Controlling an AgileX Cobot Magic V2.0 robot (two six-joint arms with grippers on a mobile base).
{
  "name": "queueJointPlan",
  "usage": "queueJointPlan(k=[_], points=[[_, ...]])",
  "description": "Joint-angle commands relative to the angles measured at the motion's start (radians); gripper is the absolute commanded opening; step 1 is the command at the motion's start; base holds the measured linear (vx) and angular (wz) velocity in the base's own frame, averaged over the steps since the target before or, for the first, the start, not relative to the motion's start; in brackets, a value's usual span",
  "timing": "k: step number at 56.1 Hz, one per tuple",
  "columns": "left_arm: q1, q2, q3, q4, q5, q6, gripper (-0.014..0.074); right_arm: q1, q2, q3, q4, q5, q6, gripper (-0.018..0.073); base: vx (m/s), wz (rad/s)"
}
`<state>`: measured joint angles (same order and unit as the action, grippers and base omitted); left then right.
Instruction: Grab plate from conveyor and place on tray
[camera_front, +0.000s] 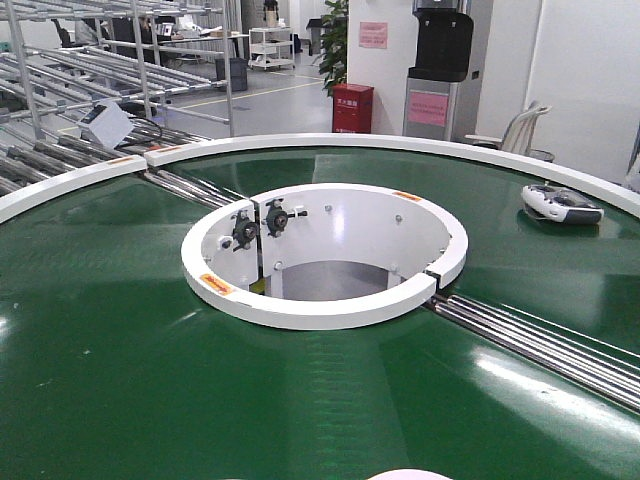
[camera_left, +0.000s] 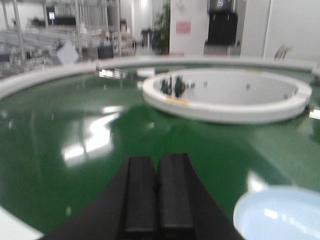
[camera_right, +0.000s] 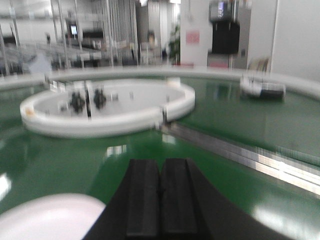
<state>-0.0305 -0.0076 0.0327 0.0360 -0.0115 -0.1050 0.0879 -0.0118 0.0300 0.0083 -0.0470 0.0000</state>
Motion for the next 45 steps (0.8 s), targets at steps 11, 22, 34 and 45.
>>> queueJointPlan(k=[11, 22, 34, 45], points=[[0.001, -0.002, -0.197, -0.052, -0.31, -0.071, 0.0003, -0.002, 0.006, -0.251, -0.002, -0.173, -0.016, -0.0009, 0.0, 0.0], [0.001, 0.295, -0.616, -0.051, -0.09, 0.016, 0.0003, -0.002, 0.27, -0.718, -0.008, 0.129, -0.079, -0.0009, 0.0, 0.0], [0.001, 0.658, -0.868, -0.051, 0.024, 0.023, 0.0003, -0.002, 0.574, -0.95, 0.014, 0.228, -0.141, -0.0009, 0.0, 0.0], [0.001, 0.758, -0.877, -0.051, 0.024, 0.023, 0.0008, -0.002, 0.689, -0.95, 0.054, 0.274, -0.141, -0.0007, 0.0, 0.0]])
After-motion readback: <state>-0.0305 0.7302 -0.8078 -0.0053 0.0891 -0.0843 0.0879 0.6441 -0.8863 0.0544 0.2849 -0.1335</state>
